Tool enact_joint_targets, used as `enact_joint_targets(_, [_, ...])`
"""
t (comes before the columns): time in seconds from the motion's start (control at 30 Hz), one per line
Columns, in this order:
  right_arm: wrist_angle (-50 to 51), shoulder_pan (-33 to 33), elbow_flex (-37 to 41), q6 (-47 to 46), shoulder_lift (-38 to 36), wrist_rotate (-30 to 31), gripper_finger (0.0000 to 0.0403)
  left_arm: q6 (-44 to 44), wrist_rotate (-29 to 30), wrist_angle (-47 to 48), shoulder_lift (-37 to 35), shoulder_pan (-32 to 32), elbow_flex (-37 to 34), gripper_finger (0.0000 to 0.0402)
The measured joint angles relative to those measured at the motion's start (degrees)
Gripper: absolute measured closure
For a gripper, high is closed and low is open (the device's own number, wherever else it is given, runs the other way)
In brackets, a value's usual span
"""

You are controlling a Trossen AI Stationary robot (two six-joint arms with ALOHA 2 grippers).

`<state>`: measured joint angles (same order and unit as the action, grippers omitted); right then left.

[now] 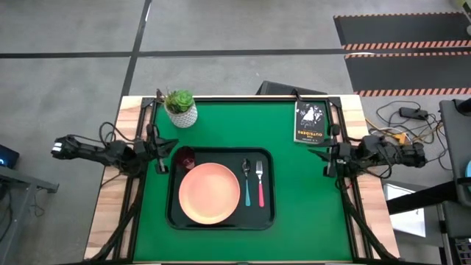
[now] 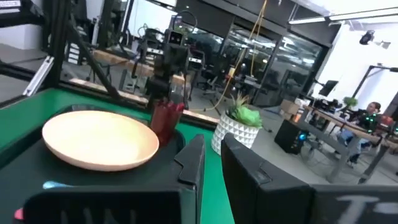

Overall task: Pick and place plate/cup/fork/spoon on tray
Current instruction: Return to Home Position

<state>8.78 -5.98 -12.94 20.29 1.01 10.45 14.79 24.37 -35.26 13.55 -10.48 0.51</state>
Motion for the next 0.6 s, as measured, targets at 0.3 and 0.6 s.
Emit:
enact_joint_targets(0.3, [-5.8, 0.02, 6.25, 0.37, -1.02, -4.42, 0.036, -0.94, 0.26, 2.45, 2.45, 0.0, -0.06, 0.0402])
enact_joint_targets(0.6, [-11.41, 0.02, 12.23, -8.2, 0.06, -5.98, 0.036, -0.94, 1.22, 2.34, 5.95, 0.0, -0.12, 0.0402])
